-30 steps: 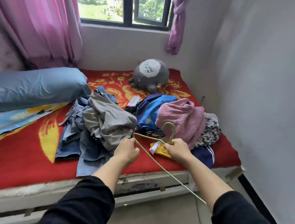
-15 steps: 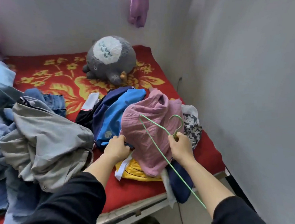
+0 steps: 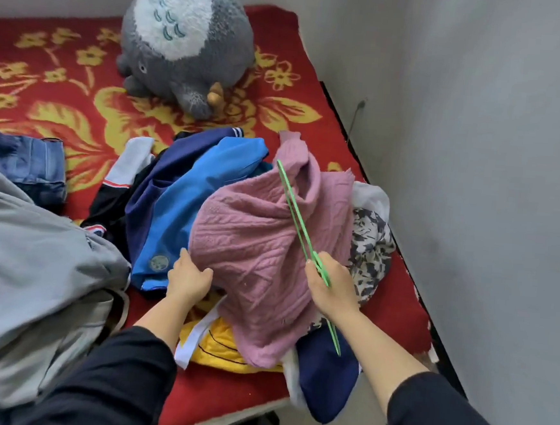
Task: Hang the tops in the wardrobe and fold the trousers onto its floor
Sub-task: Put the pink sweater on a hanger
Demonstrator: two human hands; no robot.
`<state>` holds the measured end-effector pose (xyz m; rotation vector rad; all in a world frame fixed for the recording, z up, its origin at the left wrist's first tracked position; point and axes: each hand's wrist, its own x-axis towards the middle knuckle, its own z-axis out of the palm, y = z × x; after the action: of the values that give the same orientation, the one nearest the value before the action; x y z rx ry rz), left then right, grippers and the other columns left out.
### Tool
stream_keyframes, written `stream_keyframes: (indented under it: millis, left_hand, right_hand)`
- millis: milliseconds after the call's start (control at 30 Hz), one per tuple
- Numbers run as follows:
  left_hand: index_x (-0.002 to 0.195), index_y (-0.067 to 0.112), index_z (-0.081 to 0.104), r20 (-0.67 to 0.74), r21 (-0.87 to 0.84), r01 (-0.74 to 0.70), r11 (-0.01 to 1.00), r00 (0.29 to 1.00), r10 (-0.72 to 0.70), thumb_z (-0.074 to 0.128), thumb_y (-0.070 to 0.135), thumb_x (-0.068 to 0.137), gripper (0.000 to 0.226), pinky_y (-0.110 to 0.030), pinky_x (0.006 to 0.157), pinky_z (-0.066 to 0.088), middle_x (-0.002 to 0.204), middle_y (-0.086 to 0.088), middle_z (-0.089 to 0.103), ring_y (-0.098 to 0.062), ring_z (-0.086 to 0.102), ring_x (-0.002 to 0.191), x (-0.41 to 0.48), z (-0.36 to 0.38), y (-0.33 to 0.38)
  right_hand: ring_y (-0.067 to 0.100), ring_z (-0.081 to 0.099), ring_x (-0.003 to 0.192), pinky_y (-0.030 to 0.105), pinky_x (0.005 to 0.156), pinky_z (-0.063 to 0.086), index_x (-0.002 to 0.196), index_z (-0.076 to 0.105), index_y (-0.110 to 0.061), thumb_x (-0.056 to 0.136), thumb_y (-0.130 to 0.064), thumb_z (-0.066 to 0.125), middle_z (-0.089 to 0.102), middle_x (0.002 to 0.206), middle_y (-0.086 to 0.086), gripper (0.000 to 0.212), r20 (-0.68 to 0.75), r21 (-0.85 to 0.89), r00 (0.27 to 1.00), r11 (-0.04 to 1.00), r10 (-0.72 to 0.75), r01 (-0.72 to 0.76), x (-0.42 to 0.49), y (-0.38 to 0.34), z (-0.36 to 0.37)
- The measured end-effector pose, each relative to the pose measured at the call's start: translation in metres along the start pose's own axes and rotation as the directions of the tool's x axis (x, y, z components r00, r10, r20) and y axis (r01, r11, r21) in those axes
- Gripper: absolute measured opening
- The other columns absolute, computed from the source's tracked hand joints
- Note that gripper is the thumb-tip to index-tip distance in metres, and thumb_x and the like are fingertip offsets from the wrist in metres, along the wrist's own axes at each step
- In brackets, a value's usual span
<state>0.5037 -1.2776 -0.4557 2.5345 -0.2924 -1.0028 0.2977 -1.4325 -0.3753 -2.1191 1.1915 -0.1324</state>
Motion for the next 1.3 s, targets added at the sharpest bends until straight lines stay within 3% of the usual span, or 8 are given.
stream_keyframes:
  millis: [100, 267, 467, 700, 933, 1067, 1133, 1300]
  left_hand:
    - [0.143, 0.007, 0.032, 0.058, -0.110, 0.050, 0.993, 0.997, -0.044, 0.055, 0.029, 0.087, 0.065, -0.046, 0.099, 0.043, 0.134, -0.020, 0.051, -0.041, 0.050, 0.118, 0.018, 0.002, -0.003]
    - [0.071, 0.011, 0.053, 0.128, -0.179, 0.023, 0.984, 0.992, 0.000, 0.056, 0.040, 0.084, 0.032, -0.040, 0.074, 0.046, 0.074, -0.010, 0.056, -0.029, 0.055, 0.079, 0.024, -0.007, 0.005]
    - [0.077, 0.017, 0.063, 0.309, -0.372, -0.017, 0.928, 0.941, 0.141, 0.063, 0.038, 0.082, 0.022, -0.027, 0.057, 0.040, 0.069, -0.001, 0.056, -0.016, 0.051, 0.063, -0.007, -0.056, 0.065]
    - [0.067, 0.013, 0.051, 0.383, -0.623, 0.098, 0.776, 0.903, 0.194, 0.065, 0.021, 0.087, 0.025, -0.022, 0.039, 0.041, 0.038, 0.002, 0.045, -0.011, 0.041, 0.029, -0.082, -0.088, 0.138]
    - [0.079, 0.009, 0.051, 0.321, -0.887, 0.196, 0.418, 0.912, 0.254, 0.051, 0.020, 0.095, 0.019, -0.024, 0.046, 0.052, 0.073, -0.006, 0.056, -0.016, 0.056, 0.061, -0.146, -0.113, 0.218]
    - [0.064, 0.008, 0.045, 0.277, -0.961, 0.255, 0.108, 0.875, 0.396, 0.044, 0.007, 0.093, 0.029, -0.018, 0.044, 0.051, 0.046, -0.003, 0.049, -0.011, 0.049, 0.038, -0.186, -0.147, 0.249]
    - [0.065, 0.006, 0.048, 0.206, -0.975, 0.220, 0.023, 0.867, 0.453, 0.042, 0.007, 0.093, 0.029, -0.022, 0.069, 0.057, 0.040, -0.004, 0.054, -0.012, 0.056, 0.035, -0.205, -0.168, 0.266]
    - [0.080, 0.000, 0.057, 0.033, -0.994, 0.084, -0.072, 0.844, 0.535, 0.045, 0.007, 0.095, 0.021, -0.034, 0.091, 0.050, 0.069, -0.015, 0.066, -0.026, 0.064, 0.088, -0.251, -0.226, 0.289]
  right_hand:
    - [0.026, 0.050, 0.062, 0.037, 0.058, 0.037, 0.069, 0.032, -0.026, 0.098, -0.025, 0.047, 0.046, 0.062, -0.004, 0.033, 0.082, -0.015, 0.995, 0.998, -0.064, 0.065, -0.002, 0.005, 0.008]
    - [0.033, 0.055, 0.067, 0.042, 0.062, 0.042, 0.074, 0.038, -0.016, 0.099, -0.018, 0.045, 0.053, 0.068, 0.007, 0.026, 0.098, 0.027, 0.994, 0.999, -0.046, 0.044, 0.003, -0.004, 0.007]
    - [0.036, 0.058, 0.075, 0.041, 0.071, 0.044, 0.077, 0.052, -0.003, 0.097, -0.012, 0.050, 0.061, 0.077, 0.021, 0.022, 0.139, 0.133, 0.984, 0.983, 0.111, -0.130, -0.004, -0.028, -0.003]
    - [0.002, 0.062, 0.070, 0.012, 0.060, 0.047, 0.089, 0.062, -0.008, 0.069, -0.027, 0.086, 0.067, 0.083, -0.002, 0.037, 0.434, 0.431, 0.900, 0.867, 0.043, -0.249, -0.038, -0.067, -0.036]
    - [-0.002, 0.066, 0.085, 0.033, 0.082, 0.055, 0.095, 0.069, -0.036, 0.066, -0.038, 0.081, 0.073, 0.088, -0.014, 0.032, -0.141, 0.488, 0.987, 0.873, 0.074, 0.004, -0.049, -0.103, -0.058]
    - [0.010, 0.060, 0.111, 0.034, 0.096, 0.049, 0.129, 0.047, -0.032, 0.051, -0.058, 0.082, 0.064, 0.118, -0.007, 0.089, -0.250, 0.492, 0.968, 0.864, 0.026, 0.103, -0.052, -0.139, -0.089]
    - [0.019, 0.057, 0.116, 0.040, 0.100, 0.046, 0.131, 0.046, -0.019, 0.046, -0.066, 0.077, 0.062, 0.123, 0.001, 0.102, -0.292, 0.475, 0.956, 0.873, 0.034, 0.114, -0.050, -0.159, -0.101]
    - [0.013, 0.065, 0.103, 0.028, 0.088, 0.052, 0.125, 0.057, -0.018, 0.058, -0.050, 0.083, 0.069, 0.109, -0.006, 0.078, -0.393, 0.560, 0.918, 0.781, -0.045, 0.278, -0.041, -0.215, -0.131]
